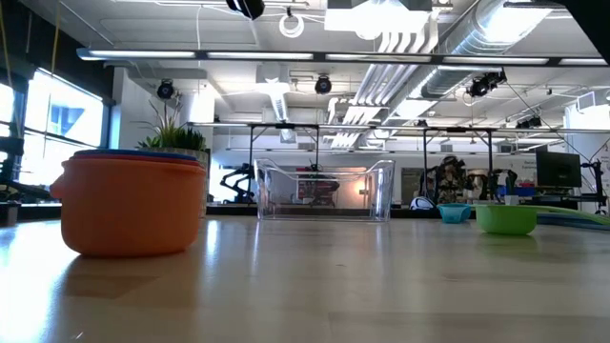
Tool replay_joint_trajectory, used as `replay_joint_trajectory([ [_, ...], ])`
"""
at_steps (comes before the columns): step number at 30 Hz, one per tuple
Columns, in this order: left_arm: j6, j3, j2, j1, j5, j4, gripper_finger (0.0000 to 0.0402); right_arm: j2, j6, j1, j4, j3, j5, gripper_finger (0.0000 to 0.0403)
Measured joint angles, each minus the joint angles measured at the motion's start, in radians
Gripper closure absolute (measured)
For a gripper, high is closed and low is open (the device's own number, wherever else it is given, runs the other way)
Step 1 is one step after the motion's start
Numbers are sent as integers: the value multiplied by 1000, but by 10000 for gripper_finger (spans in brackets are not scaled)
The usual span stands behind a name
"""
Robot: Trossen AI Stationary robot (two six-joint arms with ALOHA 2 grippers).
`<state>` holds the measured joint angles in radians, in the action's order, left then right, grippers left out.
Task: Nest measuring cups in basket
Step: Stack the yellow measuring cup on top of the blue measuring cup
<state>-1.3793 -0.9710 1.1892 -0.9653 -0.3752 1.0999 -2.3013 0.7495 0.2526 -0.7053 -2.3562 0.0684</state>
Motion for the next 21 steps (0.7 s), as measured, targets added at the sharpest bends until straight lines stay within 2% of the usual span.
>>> replay_joint_trajectory([
  [4,295,0,28,-12,19,-114,312,0,37,-2,0,0,39,284],
  [6,384,0,48,-12,31,-147,312,3,37,-13,-5,0,57,284],
  [14,502,0,146,-10,40,-163,312,98,30,-101,-34,-1,103,284],
  [21,657,0,243,21,103,-242,312,140,-17,-166,-36,-1,102,284],
])
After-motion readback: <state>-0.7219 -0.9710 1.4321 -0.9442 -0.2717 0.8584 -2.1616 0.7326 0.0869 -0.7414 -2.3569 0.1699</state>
